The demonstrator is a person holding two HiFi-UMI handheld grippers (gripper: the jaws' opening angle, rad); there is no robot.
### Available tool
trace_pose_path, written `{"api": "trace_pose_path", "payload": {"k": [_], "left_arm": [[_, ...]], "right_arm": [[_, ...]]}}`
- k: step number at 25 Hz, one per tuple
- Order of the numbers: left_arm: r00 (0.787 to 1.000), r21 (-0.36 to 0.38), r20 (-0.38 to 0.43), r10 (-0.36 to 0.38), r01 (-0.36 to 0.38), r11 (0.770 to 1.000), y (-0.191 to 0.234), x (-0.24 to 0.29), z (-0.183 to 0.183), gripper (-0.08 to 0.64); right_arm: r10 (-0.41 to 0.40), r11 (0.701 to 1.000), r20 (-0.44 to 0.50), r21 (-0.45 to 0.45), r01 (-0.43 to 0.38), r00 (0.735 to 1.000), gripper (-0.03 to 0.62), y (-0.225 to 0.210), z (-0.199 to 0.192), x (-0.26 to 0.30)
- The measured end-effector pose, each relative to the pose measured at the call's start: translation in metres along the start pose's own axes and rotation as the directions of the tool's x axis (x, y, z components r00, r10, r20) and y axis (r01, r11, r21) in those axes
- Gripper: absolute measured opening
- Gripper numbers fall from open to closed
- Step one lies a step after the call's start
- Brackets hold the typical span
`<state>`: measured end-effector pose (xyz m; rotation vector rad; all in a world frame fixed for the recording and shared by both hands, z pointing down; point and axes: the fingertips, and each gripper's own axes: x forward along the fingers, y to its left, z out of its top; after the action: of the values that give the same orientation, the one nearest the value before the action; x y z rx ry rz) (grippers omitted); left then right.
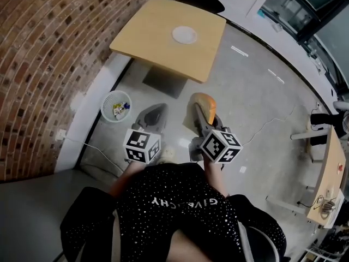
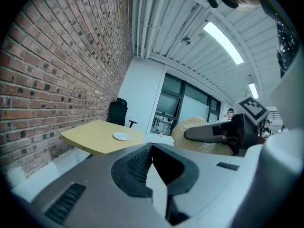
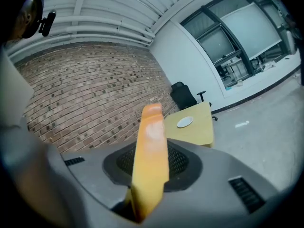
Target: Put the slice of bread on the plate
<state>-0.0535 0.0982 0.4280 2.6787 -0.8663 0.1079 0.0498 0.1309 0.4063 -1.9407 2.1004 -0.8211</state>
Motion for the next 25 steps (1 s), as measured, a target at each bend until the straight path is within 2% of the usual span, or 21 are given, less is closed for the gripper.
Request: {"api": "trace_pose_path", "payload": {"k": [10,20,25], "left_arm": [[0.999,-0.005,0.006,0.037,-0.037,0.999,0.014,0.047,0.0,0.011],[1.0,-0.011,-0.025,0.013,-0.014,1.0,0.003,0.053,-0.006,0.01],[1.0,0.0,-0.003,0.02,-0.02,1.0,0.002,0.054,0.003,0.011]], "right_arm": [[0.035,0.999,-0.016,0.006,-0.035,0.999,0.103,-0.032,0.015,0.038],[-0.001,0.999,-0.006,0.035,0.001,1.0,0.103,-0.049,0.012,0.025],[-0.003,0.999,-0.004,0.045,0.003,1.0,0.103,-0.05,0.015,0.016]]}}
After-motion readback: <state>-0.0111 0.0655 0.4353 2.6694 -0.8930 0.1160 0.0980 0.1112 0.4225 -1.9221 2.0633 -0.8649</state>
